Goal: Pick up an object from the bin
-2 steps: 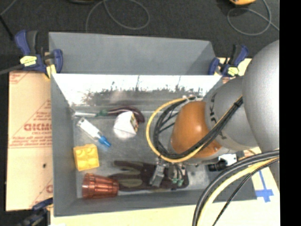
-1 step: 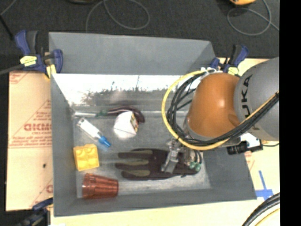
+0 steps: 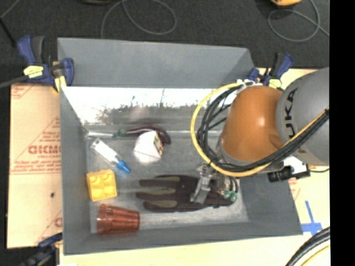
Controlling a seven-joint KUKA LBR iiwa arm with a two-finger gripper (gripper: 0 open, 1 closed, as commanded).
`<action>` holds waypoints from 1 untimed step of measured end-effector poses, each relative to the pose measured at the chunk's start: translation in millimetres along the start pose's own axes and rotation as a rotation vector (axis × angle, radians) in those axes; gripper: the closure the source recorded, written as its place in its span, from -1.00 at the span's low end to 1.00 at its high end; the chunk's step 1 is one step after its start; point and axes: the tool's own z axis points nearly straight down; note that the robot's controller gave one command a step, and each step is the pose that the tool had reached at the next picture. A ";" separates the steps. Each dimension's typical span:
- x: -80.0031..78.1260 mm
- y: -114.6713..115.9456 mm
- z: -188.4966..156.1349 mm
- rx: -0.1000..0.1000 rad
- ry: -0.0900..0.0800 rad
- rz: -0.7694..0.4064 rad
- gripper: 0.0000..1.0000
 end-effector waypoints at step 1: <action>-6.2 -3.0 -116.5 0.000 -0.003 0.005 1.00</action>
Offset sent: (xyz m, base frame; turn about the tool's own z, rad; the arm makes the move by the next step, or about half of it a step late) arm 0.0000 0.0000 0.0000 0.0000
